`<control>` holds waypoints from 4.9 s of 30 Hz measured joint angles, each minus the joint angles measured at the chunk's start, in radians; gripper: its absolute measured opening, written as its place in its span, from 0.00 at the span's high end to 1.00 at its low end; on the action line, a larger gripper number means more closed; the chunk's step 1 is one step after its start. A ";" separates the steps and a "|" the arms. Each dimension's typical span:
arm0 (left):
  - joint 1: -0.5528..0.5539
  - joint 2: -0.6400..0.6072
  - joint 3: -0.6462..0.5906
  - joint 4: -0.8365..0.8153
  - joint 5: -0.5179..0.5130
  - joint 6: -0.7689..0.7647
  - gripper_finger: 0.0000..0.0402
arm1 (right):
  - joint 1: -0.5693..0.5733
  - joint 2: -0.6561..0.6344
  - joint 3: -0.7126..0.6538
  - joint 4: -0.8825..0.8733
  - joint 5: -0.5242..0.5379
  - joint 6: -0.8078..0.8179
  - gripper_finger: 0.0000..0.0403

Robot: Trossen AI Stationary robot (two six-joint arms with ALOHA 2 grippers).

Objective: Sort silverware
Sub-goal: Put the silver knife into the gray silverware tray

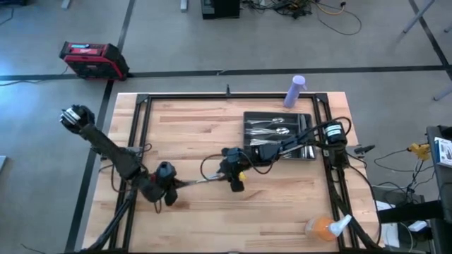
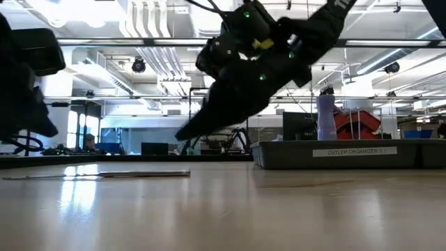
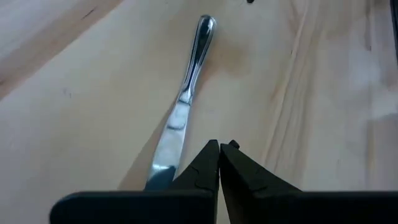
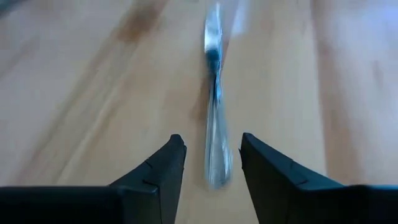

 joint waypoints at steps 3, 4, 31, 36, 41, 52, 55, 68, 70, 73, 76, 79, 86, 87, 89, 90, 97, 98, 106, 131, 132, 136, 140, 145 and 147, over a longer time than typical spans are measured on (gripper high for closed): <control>-0.011 0.068 0.001 -0.008 0.008 -0.050 1.00 | 0.000 0.044 -0.044 0.128 -0.002 0.001 0.61; -0.011 0.091 0.000 -0.006 0.024 -0.055 1.00 | 0.000 0.064 -0.049 0.151 0.008 0.001 0.60; -0.022 0.151 0.021 -0.146 0.095 0.023 1.00 | 0.007 0.212 -0.053 0.367 0.093 0.057 0.60; -0.024 0.247 0.021 -0.114 0.066 0.016 1.00 | 0.006 0.212 -0.054 0.366 0.094 0.056 0.62; -0.026 0.287 0.023 -0.103 0.027 0.019 1.00 | 0.007 0.212 -0.055 0.365 0.095 0.056 0.64; -0.026 0.288 0.022 -0.122 -0.002 0.017 1.00 | -0.004 0.253 -0.066 0.388 0.092 0.087 0.65; -0.026 0.288 0.021 -0.123 -0.004 0.016 1.00 | -0.006 0.253 -0.071 0.382 0.091 0.102 0.67; 0.005 0.176 0.089 -0.083 -0.156 0.322 1.00 | -0.003 0.245 -0.069 0.300 0.116 0.038 0.88; 0.027 0.154 0.097 -0.048 -0.158 0.365 1.00 | -0.001 0.245 -0.069 0.297 0.132 0.015 0.88; 0.074 0.131 0.106 0.036 -0.152 0.452 1.00 | 0.000 0.245 -0.069 0.297 0.149 -0.017 0.88; 0.130 0.131 0.104 0.110 -0.072 0.561 0.99 | 0.009 0.245 -0.069 0.297 0.180 -0.058 0.88; 0.208 0.132 0.104 0.143 0.065 0.625 0.97 | 0.018 0.245 -0.069 0.301 0.201 -0.111 0.88; 0.413 0.185 0.104 0.156 0.257 0.732 0.85 | 0.016 0.245 -0.069 0.304 0.204 -0.139 0.88; 0.439 0.194 0.104 0.156 0.274 0.748 0.83 | 0.016 0.245 -0.069 0.304 0.203 -0.139 0.88; 0.486 0.215 0.104 0.164 0.328 0.774 0.79 | 0.016 0.245 -0.069 0.305 0.199 -0.140 0.88; 0.508 0.229 0.104 0.175 0.369 0.781 0.77 | 0.016 0.245 -0.069 0.305 0.199 -0.142 0.88; 0.568 0.352 0.108 0.236 0.551 0.783 0.66 | 0.015 0.245 -0.069 0.306 0.198 -0.149 0.88; 0.569 0.370 0.109 0.249 0.549 0.783 0.65 | 0.015 0.245 -0.069 0.307 0.198 -0.151 0.88; 0.571 0.451 0.112 0.349 0.534 0.772 0.76 | 0.014 0.245 -0.069 0.319 0.211 -0.175 0.87; 0.567 0.454 0.120 0.317 0.490 0.808 0.97 | -0.007 0.225 -0.075 0.352 0.178 -0.107 0.89; 0.567 0.454 0.120 0.317 0.489 0.810 0.97 | -0.007 0.225 -0.075 0.350 0.175 -0.092 0.89; 0.565 0.454 0.120 0.317 0.485 0.813 0.97 | -0.009 0.224 -0.075 0.338 0.161 -0.035 0.84; 0.564 0.454 0.120 0.317 0.483 0.814 0.97 | -0.010 0.224 -0.078 0.338 0.156 -0.007 0.79; 0.554 0.454 0.120 0.317 0.468 0.814 0.97 | -0.010 0.221 -0.098 0.349 0.153 0.033 0.74; 0.548 0.455 0.120 0.318 0.448 0.815 0.97 | -0.013 0.220 -0.106 0.331 0.124 0.049 0.73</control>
